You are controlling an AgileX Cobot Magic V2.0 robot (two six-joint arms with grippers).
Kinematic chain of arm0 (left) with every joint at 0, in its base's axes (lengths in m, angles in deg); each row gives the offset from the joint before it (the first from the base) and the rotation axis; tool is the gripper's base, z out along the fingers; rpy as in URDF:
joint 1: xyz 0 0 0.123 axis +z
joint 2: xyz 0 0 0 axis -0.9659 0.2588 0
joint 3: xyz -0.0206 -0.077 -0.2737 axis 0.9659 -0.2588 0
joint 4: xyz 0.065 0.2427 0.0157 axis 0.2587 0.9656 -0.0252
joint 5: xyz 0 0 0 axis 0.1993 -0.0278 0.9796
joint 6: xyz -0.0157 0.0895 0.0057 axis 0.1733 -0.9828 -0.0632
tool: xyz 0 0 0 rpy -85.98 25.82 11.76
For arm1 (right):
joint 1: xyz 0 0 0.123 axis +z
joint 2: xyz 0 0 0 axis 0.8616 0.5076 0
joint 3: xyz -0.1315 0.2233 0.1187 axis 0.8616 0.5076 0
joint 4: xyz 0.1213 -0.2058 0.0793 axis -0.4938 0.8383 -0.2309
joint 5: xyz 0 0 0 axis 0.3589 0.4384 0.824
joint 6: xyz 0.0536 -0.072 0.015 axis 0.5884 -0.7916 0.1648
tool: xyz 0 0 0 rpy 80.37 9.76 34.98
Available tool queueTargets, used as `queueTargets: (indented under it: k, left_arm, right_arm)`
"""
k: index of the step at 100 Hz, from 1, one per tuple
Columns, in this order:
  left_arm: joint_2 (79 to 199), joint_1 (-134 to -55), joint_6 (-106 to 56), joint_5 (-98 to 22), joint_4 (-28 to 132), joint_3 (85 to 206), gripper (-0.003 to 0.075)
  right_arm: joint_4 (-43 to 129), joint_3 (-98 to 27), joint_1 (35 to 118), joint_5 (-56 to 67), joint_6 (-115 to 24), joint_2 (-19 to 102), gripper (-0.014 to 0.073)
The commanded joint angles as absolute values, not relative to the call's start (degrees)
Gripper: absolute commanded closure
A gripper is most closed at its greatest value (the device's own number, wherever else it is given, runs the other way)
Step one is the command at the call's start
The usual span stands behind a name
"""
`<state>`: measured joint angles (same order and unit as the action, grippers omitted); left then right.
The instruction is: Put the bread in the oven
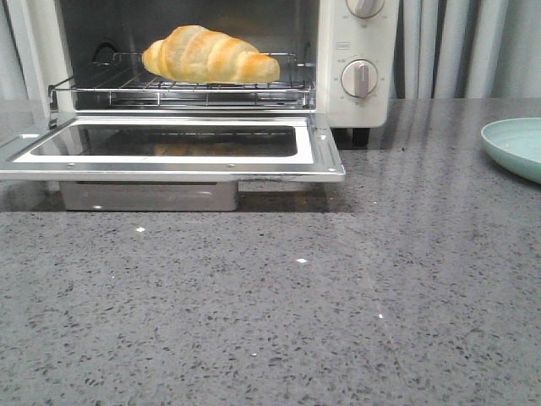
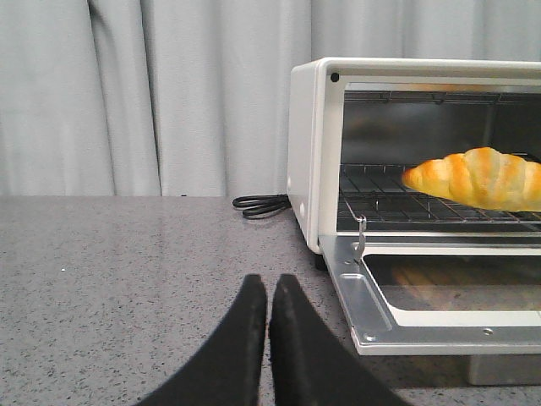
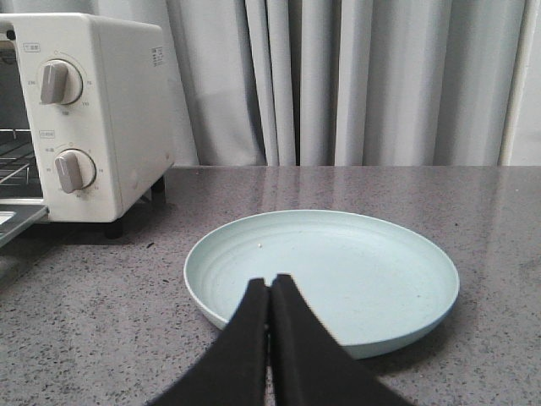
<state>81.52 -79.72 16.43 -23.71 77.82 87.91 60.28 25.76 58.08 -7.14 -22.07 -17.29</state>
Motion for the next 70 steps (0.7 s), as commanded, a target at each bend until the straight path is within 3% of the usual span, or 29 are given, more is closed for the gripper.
queueTargets:
  k: [1, 70]
  left_arm:
    - [79.9, -79.7, 16.25, -19.81, 77.22, 86.71, 0.0741]
    - [79.9, -79.7, 16.5, -19.81, 75.53, 86.71, 0.0741]
  right_arm:
    - [60.45, 27.19, 57.82, -11.2, -22.19, -18.37, 0.0643]
    - [60.45, 27.19, 57.82, -11.2, -22.19, -18.37, 0.0643]
